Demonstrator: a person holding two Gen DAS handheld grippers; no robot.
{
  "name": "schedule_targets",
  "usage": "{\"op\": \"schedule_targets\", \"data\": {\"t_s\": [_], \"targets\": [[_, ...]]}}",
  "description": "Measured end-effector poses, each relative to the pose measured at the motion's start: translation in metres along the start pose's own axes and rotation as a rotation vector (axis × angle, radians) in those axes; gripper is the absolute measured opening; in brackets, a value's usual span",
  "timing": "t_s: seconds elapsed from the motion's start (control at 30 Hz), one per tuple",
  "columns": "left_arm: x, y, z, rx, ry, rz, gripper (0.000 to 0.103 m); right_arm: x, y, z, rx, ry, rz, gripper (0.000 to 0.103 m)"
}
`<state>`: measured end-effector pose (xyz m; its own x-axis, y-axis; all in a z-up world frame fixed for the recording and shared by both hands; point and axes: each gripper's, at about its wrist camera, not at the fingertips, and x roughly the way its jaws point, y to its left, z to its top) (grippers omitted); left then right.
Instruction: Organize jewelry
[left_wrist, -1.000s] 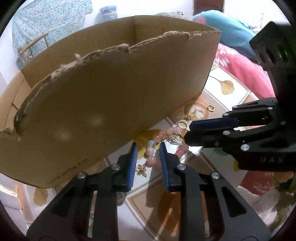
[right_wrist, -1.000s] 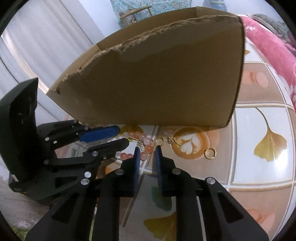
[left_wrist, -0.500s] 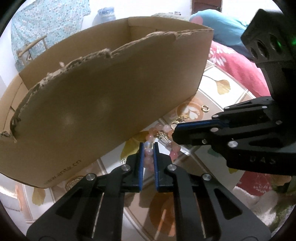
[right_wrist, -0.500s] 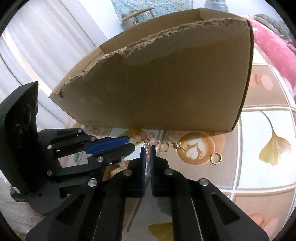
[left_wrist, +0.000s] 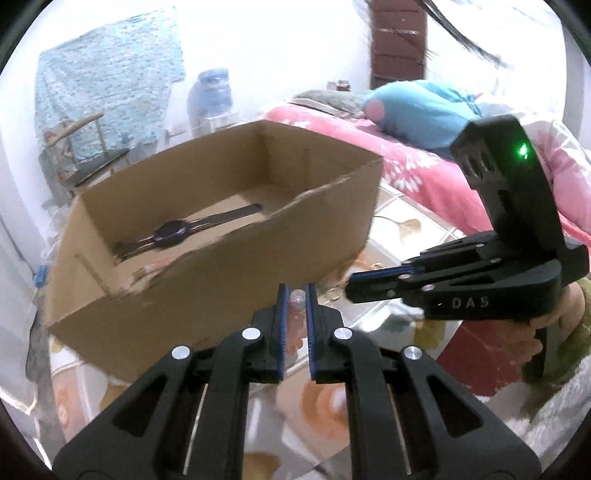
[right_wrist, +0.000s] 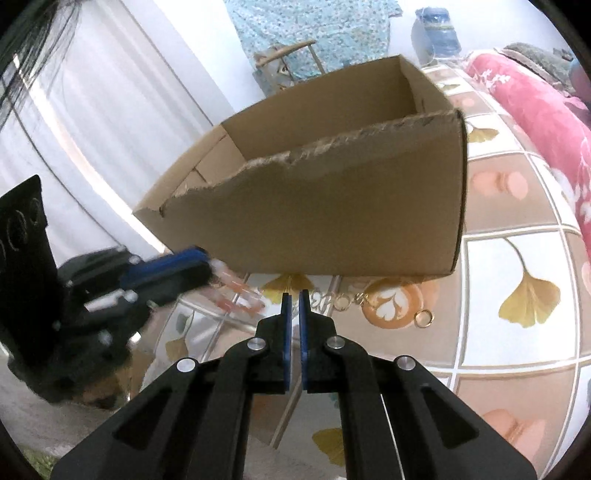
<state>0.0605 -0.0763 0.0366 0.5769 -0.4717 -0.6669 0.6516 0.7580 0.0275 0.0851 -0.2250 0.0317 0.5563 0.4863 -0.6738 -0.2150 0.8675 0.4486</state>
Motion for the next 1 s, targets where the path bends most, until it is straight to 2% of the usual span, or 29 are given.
{"op": "schedule_targets", "data": {"t_s": [0.17,0.4,0.47,0.53,0.57,0.63,0.67,0.8,1.0], "targets": [[0.004,0.037,-0.021,-0.121,0.062,0.015,0.008,0.011,0.006,-0.004,-0.008,0.052,-0.010,0.005],[0.010,0.078,-0.051,-0.223,0.142,0.073,0.009,0.024,0.013,-0.005,-0.017,0.105,-0.057,0.006],[0.011,0.086,-0.057,-0.254,0.149,0.079,0.009,0.027,0.016,-0.005,-0.022,0.117,-0.070,0.013],[0.009,0.090,-0.059,-0.270,0.147,0.082,0.010,0.028,0.018,-0.004,-0.028,0.116,-0.086,0.024],[0.008,0.091,-0.059,-0.274,0.142,0.084,0.012,0.028,0.020,-0.004,-0.035,0.112,-0.095,0.025],[0.004,0.094,-0.061,-0.279,0.123,0.087,0.027,0.029,0.025,-0.002,-0.042,0.110,-0.114,0.026],[0.002,0.094,-0.060,-0.275,0.107,0.091,0.029,0.030,0.027,-0.002,-0.044,0.110,-0.126,0.026],[-0.005,0.093,-0.059,-0.258,0.065,0.098,0.032,0.034,0.036,-0.003,-0.049,0.111,-0.172,0.026],[-0.008,0.086,-0.054,-0.247,0.042,0.062,0.032,0.045,0.045,0.000,-0.068,0.118,-0.235,0.026]]}}
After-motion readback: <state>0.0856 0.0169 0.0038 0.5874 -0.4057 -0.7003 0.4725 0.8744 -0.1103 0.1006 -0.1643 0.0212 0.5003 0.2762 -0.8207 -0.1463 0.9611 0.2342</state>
